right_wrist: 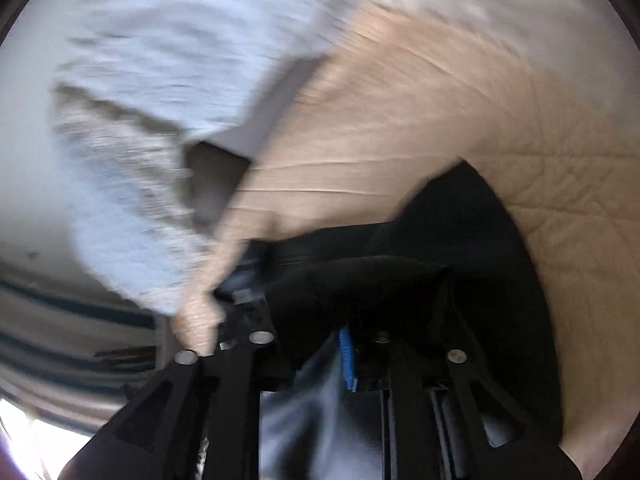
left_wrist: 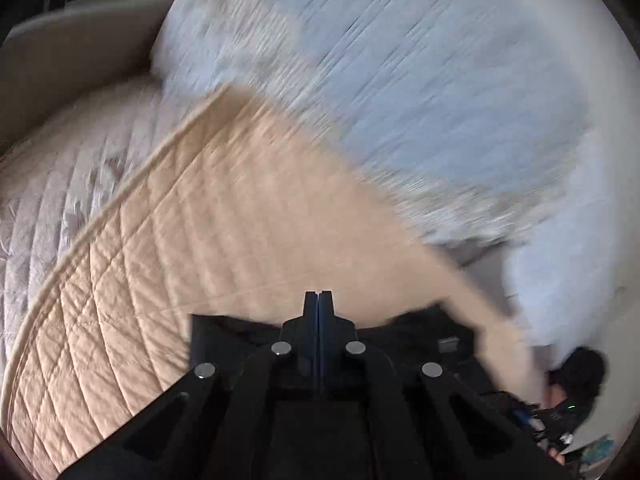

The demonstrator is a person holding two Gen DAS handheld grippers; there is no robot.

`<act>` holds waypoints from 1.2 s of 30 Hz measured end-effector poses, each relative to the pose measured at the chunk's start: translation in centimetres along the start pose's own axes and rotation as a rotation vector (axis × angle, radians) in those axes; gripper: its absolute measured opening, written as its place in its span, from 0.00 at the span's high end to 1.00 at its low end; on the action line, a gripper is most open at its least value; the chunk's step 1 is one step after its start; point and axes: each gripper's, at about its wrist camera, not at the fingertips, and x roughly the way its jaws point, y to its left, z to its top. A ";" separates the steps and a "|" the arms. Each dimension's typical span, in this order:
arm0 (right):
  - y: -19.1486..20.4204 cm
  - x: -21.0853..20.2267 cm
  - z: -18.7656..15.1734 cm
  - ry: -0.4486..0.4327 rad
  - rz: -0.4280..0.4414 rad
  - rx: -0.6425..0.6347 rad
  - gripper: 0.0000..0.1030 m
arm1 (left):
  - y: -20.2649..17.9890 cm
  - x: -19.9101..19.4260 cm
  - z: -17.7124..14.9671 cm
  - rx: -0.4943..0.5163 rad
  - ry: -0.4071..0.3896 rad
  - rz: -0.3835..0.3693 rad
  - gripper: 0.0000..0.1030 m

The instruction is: Fold large clothes

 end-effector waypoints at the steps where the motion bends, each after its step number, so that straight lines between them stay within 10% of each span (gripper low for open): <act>1: -0.4 0.5 0.1 0.005 -0.015 0.011 0.80 | 0.4 0.8 -0.1 -0.009 0.038 0.017 1.00; 6: 1.7 -3.2 -1.9 -0.066 0.095 -0.174 0.35 | 1.0 -0.7 -1.7 0.094 0.053 0.005 0.90; 11: 3.1 -7.5 -2.5 -0.194 0.034 -0.337 0.34 | 0.1 -0.2 -2.3 0.169 0.092 0.032 0.48; 17: 2.8 -3.4 -1.6 -0.064 -0.299 -0.478 0.34 | -2.4 3.7 -2.8 0.277 0.206 0.085 0.46; 18: 2.7 -2.9 -1.5 -0.038 -0.324 -0.500 0.34 | -2.8 4.0 -2.9 0.292 0.206 0.100 0.47; 21: 3.2 -1.8 -1.7 0.010 -0.372 -0.550 0.86 | -4.0 3.8 -3.2 0.341 0.168 0.116 0.80; 23: 3.8 -2.0 -2.2 -0.008 -0.392 -0.577 0.95 | -5.1 3.1 -3.7 0.399 0.118 0.135 0.90; 30: 5.8 -4.0 -1.6 -0.179 -0.338 -0.568 0.97 | -6.1 -0.4 -2.5 0.410 -0.085 0.055 0.95; 36: 4.3 -2.0 0.8 -0.251 -0.378 -0.464 0.97 | -7.0 3.3 -1.2 0.454 -0.156 0.164 0.95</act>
